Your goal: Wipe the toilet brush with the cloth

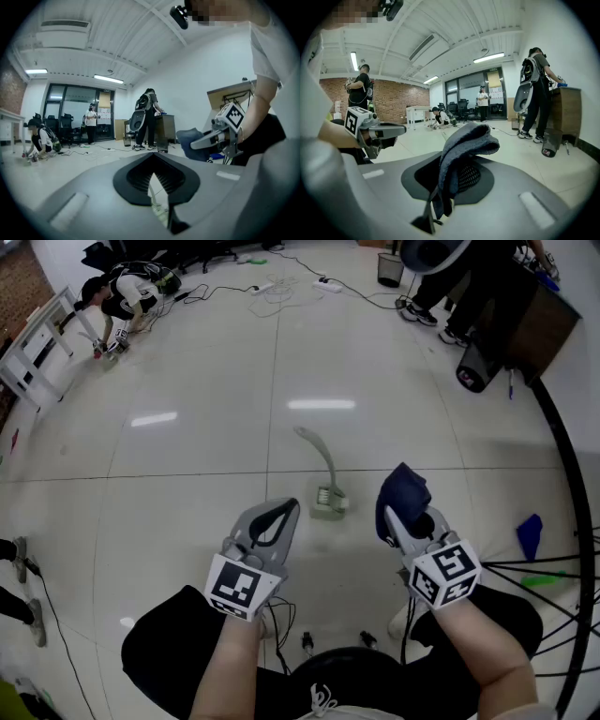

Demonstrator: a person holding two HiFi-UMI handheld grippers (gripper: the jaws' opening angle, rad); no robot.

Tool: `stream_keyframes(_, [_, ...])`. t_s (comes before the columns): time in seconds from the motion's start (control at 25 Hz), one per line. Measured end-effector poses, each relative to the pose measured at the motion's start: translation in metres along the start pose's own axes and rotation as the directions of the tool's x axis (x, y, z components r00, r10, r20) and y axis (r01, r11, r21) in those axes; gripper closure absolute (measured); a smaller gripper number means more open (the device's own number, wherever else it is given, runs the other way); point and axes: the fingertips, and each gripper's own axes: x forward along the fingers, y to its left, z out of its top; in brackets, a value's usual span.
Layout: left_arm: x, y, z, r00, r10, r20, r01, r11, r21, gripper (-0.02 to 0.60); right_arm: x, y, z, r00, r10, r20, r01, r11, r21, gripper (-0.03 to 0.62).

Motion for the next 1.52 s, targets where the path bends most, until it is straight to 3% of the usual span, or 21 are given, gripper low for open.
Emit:
stream_keyframes(0.12, [0.011,0.007,-0.035,1.0,-0.02,-0.005,0.019,0.997,-0.081,0.586,0.021,0.021,-0.015,0.999,0.043,-0.013,-0.042,0.999,0.011,0.531])
stream_keyframes(0.24, [0.031,0.011,-0.069,0.998,-0.061,-0.021,0.059,0.994,-0.097,0.584,0.05,0.049,-0.049,0.987,0.147,-0.069,-0.145,0.989,0.026,0.531])
stream_keyframes(0.48, [0.069,0.039,-0.156,0.995,-0.083,-0.063,0.067,0.971,-0.23,0.576,0.12,0.08,-0.166,0.935,0.267,-0.233,-0.254,0.963,0.085,0.531])
stream_keyframes(0.72, [0.111,0.034,-0.232,0.957,-0.24,-0.162,0.194,0.947,-0.254,0.575,0.178,0.11,-0.251,0.865,0.392,-0.314,-0.358,0.919,0.163,0.53])
stream_keyframes(0.92, [0.138,0.034,-0.266,0.937,-0.294,-0.19,0.235,0.93,-0.281,0.575,0.211,0.098,-0.294,0.85,0.407,-0.335,-0.285,0.889,0.358,0.531])
stream_keyframes(1.2, [0.151,0.022,-0.301,0.899,-0.364,-0.242,0.274,0.9,-0.338,0.578,0.221,0.057,-0.321,0.88,0.318,-0.351,-0.109,0.857,0.503,0.53])
stream_keyframes(1.28, [0.154,0.02,-0.303,0.903,-0.361,-0.234,0.265,0.895,-0.36,0.58,0.219,0.044,-0.324,0.887,0.31,-0.341,-0.098,0.85,0.517,0.53])
stream_keyframes(1.44, [0.152,0.023,-0.305,0.933,-0.311,-0.184,0.205,0.876,-0.437,0.58,0.212,0.03,-0.33,0.886,0.31,-0.346,-0.1,0.854,0.51,0.53])
stream_keyframes(1.52, [0.151,0.024,-0.306,0.94,-0.29,-0.181,0.185,0.877,-0.444,0.58,0.207,0.021,-0.334,0.884,0.301,-0.357,-0.084,0.855,0.512,0.528])
